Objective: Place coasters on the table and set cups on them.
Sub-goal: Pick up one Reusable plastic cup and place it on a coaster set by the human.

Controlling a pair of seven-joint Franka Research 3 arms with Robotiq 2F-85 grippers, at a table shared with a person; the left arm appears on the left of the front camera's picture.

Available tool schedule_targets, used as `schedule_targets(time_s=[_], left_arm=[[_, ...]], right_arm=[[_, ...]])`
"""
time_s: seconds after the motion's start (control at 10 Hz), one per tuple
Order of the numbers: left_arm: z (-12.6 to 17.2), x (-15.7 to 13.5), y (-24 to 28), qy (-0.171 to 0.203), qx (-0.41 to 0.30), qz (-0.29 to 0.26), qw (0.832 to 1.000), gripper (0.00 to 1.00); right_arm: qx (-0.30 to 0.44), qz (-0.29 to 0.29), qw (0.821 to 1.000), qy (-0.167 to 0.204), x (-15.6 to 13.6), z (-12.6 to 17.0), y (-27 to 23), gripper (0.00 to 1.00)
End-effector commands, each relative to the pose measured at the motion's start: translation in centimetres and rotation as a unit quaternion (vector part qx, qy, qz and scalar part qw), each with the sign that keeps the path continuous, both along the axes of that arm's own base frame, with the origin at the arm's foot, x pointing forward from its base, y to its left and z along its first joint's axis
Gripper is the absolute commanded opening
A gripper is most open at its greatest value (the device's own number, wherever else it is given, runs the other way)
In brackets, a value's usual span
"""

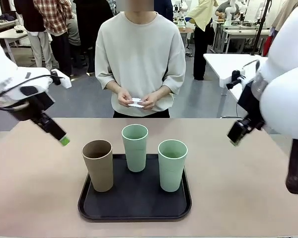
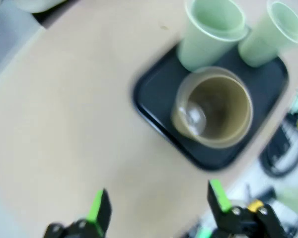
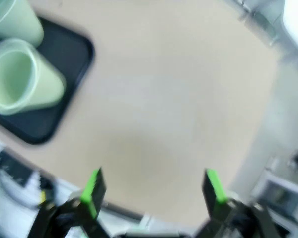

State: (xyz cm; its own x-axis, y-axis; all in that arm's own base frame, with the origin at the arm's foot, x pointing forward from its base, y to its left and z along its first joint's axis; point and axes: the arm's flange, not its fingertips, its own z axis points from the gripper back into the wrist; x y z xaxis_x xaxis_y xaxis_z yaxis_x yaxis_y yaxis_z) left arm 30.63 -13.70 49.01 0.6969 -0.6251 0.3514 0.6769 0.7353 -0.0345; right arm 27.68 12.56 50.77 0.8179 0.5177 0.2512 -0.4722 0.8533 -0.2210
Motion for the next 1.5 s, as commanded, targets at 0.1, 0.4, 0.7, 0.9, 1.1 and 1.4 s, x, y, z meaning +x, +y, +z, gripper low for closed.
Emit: schedule_targets(time_s=[0.1, 0.4, 0.7, 0.9, 1.1, 1.4], left_arm=[[-2.0, -9.6, 2.0, 0.071, 0.038, 0.009, 0.997, 1.0], [0.7, -2.7, 0.4, 0.048, 0.005, -0.015, 0.999, 1.0], [-0.3, -1.0, 6.9, 0.101, -0.366, -0.026, 0.925, 1.0], [0.3, -3.1, 13.6, 0.107, -0.523, -0.001, 0.846, 1.0], [-2.0, -2.6, 18.0, 0.144, -0.55, 0.039, 0.822, 1.0], [-4.9, -4.2, 24.1, 0.21, -0.519, 0.103, 0.822, 1.0]], right_arm=[[0.015, -0.048, 0.997, 0.06, -5.9, -5.3, -1.2, 1.0], [-0.002, -0.011, 0.999, 0.038, -2.3, 0.1, -0.1, 1.0], [0.312, -0.022, 0.943, 0.114, -0.3, -1.9, -6.7, 1.0], [0.474, -0.065, 0.874, 0.088, -2.7, -1.7, -15.9, 1.0], [0.522, -0.092, 0.841, 0.107, -2.3, -3.5, -21.7, 1.0], [0.593, -0.146, 0.78, 0.137, -3.0, -8.5, -27.7, 1.0]])
